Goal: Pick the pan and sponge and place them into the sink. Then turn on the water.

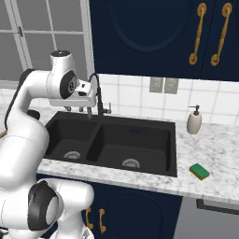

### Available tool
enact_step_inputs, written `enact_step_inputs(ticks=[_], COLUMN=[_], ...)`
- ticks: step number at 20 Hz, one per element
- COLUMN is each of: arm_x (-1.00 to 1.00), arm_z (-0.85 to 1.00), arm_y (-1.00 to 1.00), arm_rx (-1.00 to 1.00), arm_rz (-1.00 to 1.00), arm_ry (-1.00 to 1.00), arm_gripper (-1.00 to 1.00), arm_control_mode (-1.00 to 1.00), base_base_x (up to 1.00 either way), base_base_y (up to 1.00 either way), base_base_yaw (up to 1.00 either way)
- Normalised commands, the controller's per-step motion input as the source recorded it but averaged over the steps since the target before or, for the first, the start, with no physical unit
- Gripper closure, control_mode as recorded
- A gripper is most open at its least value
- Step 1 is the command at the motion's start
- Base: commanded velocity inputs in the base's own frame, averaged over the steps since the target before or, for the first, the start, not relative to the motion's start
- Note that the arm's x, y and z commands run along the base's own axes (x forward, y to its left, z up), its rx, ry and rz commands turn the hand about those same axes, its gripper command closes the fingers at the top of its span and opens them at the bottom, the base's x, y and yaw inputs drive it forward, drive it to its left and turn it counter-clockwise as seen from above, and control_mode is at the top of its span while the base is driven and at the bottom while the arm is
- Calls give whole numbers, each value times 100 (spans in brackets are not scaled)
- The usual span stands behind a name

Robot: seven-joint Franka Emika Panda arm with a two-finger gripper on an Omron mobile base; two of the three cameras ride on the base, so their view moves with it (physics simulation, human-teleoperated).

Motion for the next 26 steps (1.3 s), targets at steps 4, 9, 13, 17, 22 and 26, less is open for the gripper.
enact_step_inputs(ticks=[4, 9, 13, 17, 22, 26], arm_x=[-2, -3, 0, 0, 0, 3], arm_z=[-13, -20, -27, -23, -18, -35], arm_y=[-24, -90, -100, -93, -81, -92], arm_rx=[0, 0, -2, -1, -1, -6], arm_rz=[0, 0, 1, 6, 5, 3], arm_ry=[0, 0, 2, 8, 0, 1], arm_gripper=[-100, -100, -100, -100, -100, -100], arm_control_mode=[-100, -100, -100, -100, -100, -100], base_base_x=[0, 0, 0, 0, 0, 0], base_base_y=[0, 0, 0, 0, 0, 0], base_base_yaw=[0, 0, 0, 0, 0, 0])
